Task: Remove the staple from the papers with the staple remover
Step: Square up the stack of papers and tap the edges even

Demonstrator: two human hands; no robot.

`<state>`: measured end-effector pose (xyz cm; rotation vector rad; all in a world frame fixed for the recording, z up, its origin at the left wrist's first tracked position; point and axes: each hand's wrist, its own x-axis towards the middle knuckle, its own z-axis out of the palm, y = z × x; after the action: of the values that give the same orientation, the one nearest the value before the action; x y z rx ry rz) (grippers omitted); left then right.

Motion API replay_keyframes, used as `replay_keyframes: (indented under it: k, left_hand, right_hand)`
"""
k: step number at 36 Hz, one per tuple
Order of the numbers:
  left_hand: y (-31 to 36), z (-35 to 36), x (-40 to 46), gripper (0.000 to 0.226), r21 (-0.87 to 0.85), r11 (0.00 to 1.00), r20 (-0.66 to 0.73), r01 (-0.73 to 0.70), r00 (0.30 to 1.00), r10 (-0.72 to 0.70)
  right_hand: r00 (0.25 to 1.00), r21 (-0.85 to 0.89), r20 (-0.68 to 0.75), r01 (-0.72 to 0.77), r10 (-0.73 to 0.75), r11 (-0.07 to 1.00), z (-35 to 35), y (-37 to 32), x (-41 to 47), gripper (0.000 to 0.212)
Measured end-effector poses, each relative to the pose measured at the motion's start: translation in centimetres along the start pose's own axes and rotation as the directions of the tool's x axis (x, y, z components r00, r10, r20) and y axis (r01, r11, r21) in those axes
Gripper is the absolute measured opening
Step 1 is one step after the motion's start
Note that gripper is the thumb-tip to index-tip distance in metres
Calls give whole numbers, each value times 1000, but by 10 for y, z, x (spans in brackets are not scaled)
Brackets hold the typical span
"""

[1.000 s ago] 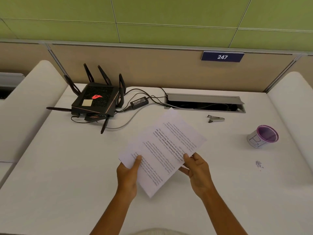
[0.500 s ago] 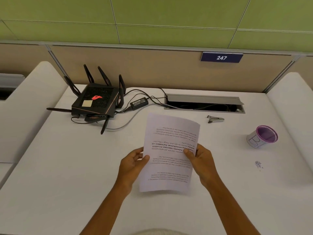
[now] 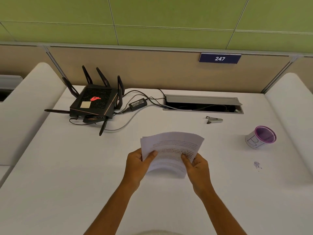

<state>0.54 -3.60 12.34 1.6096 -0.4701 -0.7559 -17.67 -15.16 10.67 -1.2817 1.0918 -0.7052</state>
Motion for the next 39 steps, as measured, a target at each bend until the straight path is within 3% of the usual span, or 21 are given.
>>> replay_keyframes:
  k: [6,16,20,24,30,34,39]
  left_hand:
    - [3,0,-4,15,-42,999,-18,-2,1000,1]
    - [-2,0,-9,5,-102,990,-59,98,993,-104]
    - [-2,-13,-8,16,-228,964,-122,134,979,-165]
    - [-5,-25,-8,28,-387,906,-157,172,956,-249]
    - [-18,-22,-19,40,-620,750,-93,232,927,-363]
    - [-32,-16,-27,37,-696,667,-52,266,907,-417]
    - [-49,-21,-34,47,-692,671,-89,264,892,-443]
  right_hand:
    - [999,14,-4,39,-39,999,-2,2,1,22]
    - [991,-14,116,-58,60,998,-5,15,1,23]
    - [965,-39,228,-124,130,992,-20,20,2,22]
    - [945,54,283,-185,163,981,-29,28,-1,36]
    - [945,255,228,-290,234,922,-10,31,-16,54]
    - [956,264,130,-291,265,920,5,24,-24,39]
    - [978,151,24,-208,207,966,2,5,-15,16]
